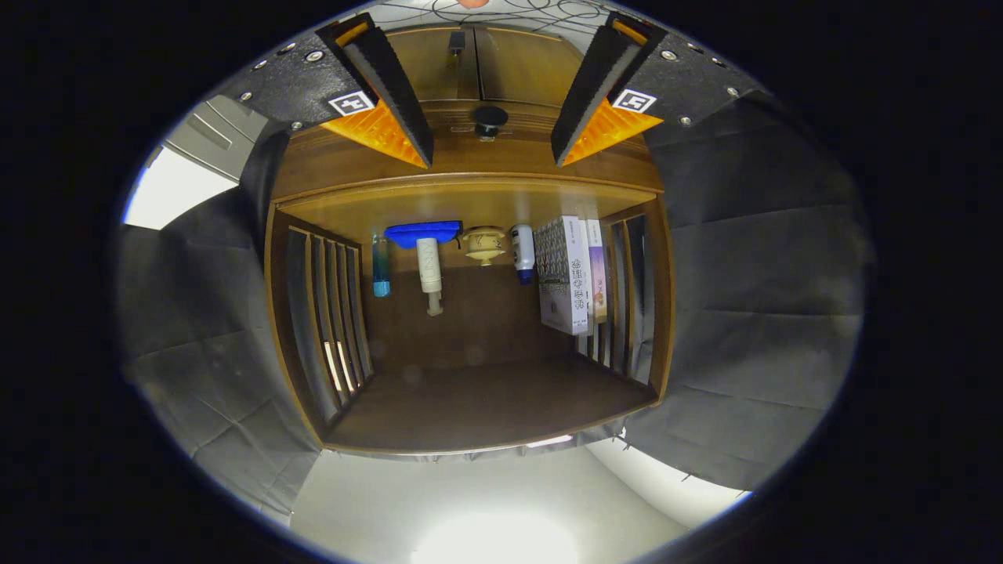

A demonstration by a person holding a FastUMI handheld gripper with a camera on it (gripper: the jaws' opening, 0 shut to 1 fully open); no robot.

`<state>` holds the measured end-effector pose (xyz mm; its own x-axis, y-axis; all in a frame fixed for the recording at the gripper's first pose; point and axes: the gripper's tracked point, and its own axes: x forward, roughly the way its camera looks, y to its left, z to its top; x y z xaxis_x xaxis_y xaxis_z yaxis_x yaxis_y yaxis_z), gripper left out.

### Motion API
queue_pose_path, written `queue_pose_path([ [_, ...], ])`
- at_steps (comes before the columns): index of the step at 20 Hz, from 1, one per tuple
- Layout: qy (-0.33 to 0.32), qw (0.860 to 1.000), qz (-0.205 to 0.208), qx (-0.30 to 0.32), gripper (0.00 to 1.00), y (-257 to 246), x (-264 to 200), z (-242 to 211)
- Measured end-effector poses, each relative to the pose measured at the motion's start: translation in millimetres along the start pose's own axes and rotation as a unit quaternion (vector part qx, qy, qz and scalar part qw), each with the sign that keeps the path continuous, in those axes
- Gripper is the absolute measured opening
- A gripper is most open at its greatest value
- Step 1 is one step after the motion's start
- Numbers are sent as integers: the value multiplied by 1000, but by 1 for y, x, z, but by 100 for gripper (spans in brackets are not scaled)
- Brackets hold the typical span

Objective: Pull open the drawer, take out the items inside it, and place them on the countertop above the cabinet.

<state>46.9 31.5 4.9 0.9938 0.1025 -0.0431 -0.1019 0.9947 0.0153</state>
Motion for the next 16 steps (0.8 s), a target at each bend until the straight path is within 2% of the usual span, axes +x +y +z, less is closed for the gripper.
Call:
queue_pose_path([
  [7, 11, 1000, -1, 6, 94, 1, 23, -5],
  [16, 44, 999, -3, 4, 94, -1, 67, -39],
])
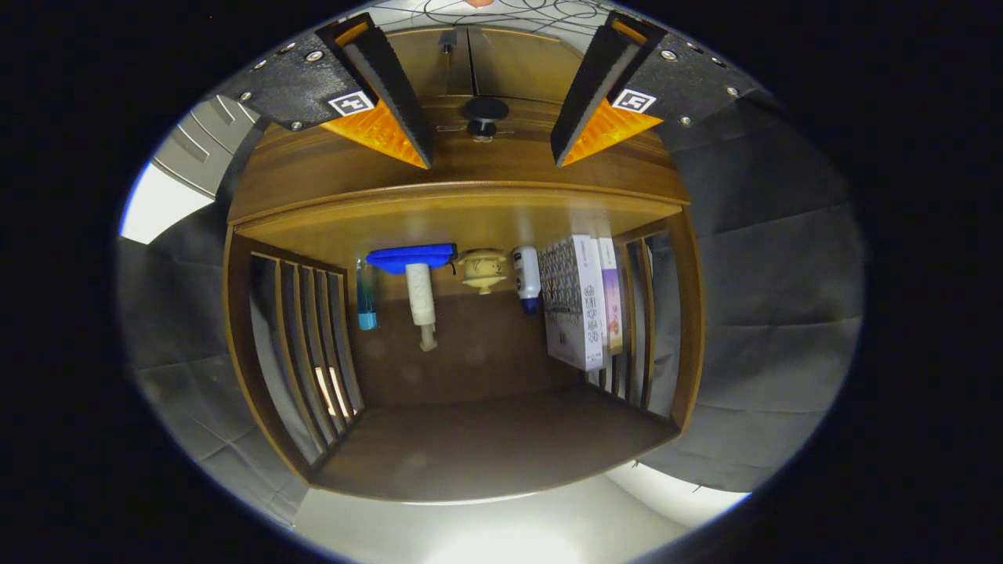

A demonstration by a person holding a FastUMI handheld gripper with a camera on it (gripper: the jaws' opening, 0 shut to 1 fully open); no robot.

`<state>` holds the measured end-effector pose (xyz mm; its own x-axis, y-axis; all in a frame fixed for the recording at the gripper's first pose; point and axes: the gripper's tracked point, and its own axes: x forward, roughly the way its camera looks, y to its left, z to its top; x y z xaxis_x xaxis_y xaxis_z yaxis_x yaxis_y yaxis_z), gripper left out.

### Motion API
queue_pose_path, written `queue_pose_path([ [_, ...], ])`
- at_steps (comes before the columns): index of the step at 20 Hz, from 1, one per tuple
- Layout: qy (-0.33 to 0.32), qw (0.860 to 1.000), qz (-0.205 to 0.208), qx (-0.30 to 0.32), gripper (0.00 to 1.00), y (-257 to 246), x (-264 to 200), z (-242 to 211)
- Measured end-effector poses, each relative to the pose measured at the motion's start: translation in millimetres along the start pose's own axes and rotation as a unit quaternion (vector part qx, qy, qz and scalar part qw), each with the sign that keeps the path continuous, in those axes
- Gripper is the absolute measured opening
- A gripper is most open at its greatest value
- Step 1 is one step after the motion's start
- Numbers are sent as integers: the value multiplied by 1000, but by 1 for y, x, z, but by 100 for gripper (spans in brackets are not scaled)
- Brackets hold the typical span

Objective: Pull open the drawer, take out the items inside it, and place them on the countertop above the cabinet.

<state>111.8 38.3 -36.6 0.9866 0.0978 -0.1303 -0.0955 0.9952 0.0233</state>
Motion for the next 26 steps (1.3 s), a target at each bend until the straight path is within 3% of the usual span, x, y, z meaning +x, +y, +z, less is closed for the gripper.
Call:
queue_pose_path([
  [6, 44, 999, -12, -4, 93, -11, 26, -36],
  [13, 88, 995, -4, 48, 67, -8, 39, -58],
  [16, 94, 994, -5, 59, 50, -5, 40, -60],
  [20, 104, 993, -10, 48, 40, -5, 40, -61],
  [26, 99, 994, -13, 42, 35, -4, 23, -63],
])
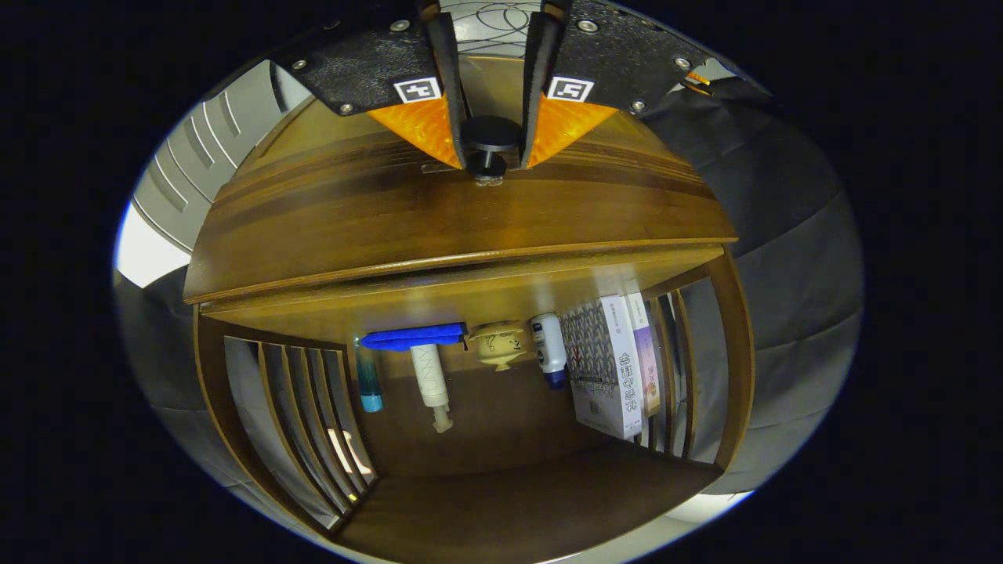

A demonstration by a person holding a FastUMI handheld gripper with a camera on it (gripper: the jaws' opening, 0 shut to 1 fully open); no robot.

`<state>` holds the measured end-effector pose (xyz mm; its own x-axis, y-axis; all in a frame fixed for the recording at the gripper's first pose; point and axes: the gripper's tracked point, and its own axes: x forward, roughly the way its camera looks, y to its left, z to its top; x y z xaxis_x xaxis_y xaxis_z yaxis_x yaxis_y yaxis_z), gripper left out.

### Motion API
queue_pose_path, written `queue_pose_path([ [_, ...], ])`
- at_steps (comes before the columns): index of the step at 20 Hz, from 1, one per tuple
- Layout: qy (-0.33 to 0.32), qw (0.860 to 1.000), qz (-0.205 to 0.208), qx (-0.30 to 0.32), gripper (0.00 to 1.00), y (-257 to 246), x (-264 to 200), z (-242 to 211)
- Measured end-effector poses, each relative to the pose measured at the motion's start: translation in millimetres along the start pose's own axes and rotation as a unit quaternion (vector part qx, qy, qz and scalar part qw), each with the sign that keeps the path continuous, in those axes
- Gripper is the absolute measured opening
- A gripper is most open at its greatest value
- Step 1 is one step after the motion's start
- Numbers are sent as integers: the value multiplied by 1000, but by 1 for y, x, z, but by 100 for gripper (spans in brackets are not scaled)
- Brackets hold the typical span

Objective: Pull open the drawer, take out the items inside it, and place them on the countertop above the cabinet.

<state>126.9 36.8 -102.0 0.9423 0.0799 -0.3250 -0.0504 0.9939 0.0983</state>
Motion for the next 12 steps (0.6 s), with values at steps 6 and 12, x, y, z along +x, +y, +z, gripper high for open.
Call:
queue_pose_path([
  [6, -9, 1000, -4, 0, 35, 2, -30, -9],
  [12, -9, 1000, -4, -13, 35, 7, -59, -19],
])
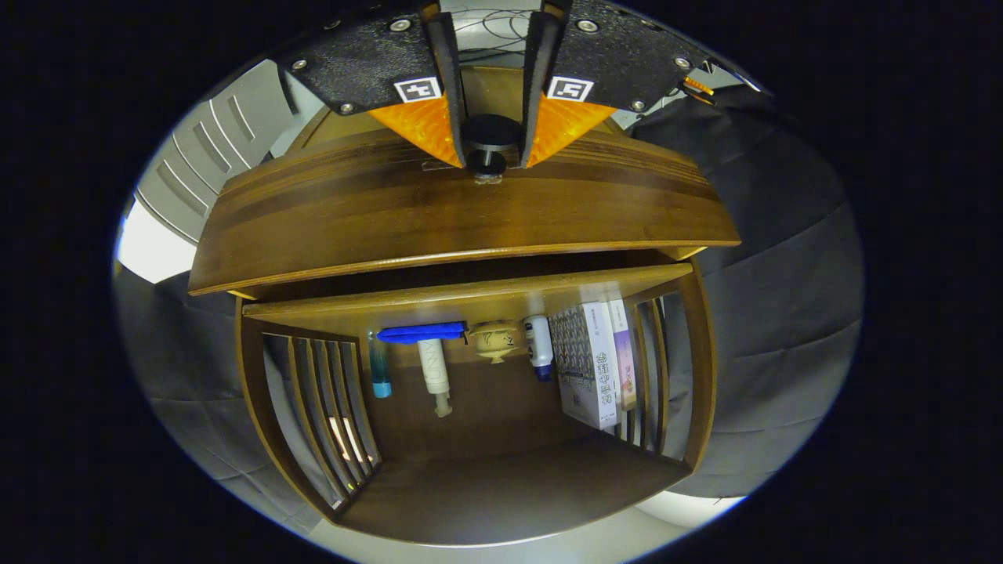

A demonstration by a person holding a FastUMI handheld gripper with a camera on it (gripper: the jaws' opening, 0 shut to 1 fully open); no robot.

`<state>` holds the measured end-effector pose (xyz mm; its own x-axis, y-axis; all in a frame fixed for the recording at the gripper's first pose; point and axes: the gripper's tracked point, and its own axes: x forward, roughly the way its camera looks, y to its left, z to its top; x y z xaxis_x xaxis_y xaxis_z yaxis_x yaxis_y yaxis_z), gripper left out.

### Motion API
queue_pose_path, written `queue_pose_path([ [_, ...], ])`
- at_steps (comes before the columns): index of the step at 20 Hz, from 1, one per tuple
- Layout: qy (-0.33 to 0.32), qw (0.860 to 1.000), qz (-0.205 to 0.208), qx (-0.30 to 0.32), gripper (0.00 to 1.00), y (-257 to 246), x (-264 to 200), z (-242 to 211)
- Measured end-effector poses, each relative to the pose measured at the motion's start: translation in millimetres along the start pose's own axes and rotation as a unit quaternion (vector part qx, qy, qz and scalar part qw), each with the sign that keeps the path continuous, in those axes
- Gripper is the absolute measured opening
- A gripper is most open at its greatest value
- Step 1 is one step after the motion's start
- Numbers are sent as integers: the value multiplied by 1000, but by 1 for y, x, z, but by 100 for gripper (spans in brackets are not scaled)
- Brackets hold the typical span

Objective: Pull open the drawer, take out the items inside it, and place them on the countertop above the cabinet.

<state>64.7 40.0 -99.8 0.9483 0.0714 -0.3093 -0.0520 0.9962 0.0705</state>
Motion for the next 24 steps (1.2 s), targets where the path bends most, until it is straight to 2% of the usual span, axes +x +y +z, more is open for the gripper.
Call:
queue_pose_path([
  [12, -3, 1000, 8, -22, 35, 3, -52, -18],
  [24, 5, 998, 44, -49, 35, 14, -100, -41],
])
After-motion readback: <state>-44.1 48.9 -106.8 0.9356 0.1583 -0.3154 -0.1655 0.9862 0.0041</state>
